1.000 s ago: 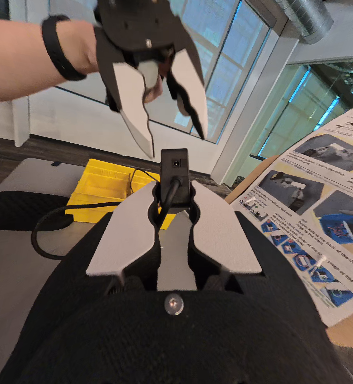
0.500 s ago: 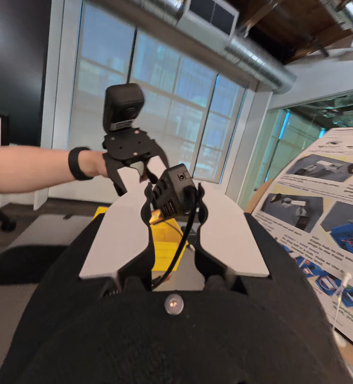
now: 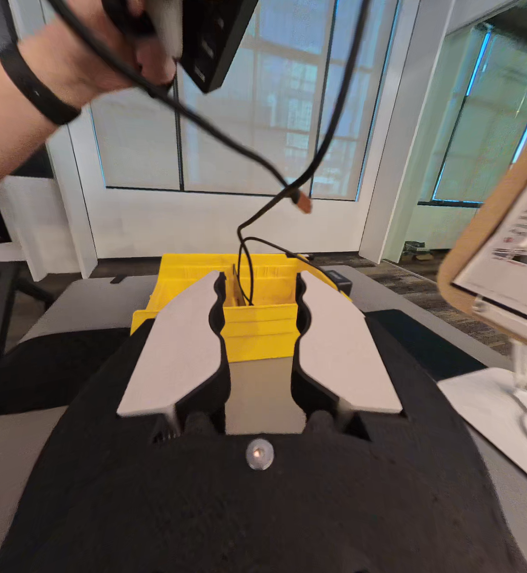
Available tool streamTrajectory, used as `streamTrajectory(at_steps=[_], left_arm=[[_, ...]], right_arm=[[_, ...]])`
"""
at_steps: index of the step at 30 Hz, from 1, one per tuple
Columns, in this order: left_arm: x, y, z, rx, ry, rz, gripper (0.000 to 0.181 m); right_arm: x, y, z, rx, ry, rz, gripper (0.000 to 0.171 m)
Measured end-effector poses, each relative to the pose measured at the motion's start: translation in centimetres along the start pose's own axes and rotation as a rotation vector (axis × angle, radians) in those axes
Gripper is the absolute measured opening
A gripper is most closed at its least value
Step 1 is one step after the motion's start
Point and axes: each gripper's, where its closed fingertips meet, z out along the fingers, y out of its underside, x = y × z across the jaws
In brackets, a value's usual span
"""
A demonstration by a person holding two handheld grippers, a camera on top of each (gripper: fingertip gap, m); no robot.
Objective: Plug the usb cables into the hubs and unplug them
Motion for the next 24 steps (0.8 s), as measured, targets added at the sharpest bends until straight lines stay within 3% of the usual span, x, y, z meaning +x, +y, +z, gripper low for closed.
streamTrajectory(at_steps=[4, 8, 11, 16, 24], left_arm=[[-1.0, 0.3, -1.3, 0.029, -0.021, -0.021, 0.025], [-1.9, 0.7, -2.2, 0.043, -0.031, -0.047, 0.025], [-2.8, 1.3, -3.2, 0.059, -0.041, -0.073, 0.025], [-4.3, 2.9, -4.7, 0.067, -0.067, -0.091, 0.025], [-6.6, 5.5, -6.8, 0.085, -0.098, -0.139, 0.025]], right_arm=[[-1.5, 2.1, 6.9, -0.039, 0.002, 0.005, 0.047], [-1.0, 5.2, 12.2, -0.16, -0.008, -0.219, 0.054], [0.5, 6.5, 13.0, -0.201, -0.02, -0.311, 0.062], [0.3, 6.2, 15.1, -0.173, -0.074, -0.198, 0.083], [2.2, 6.7, 18.5, -0.257, -0.18, -0.386, 0.076]])
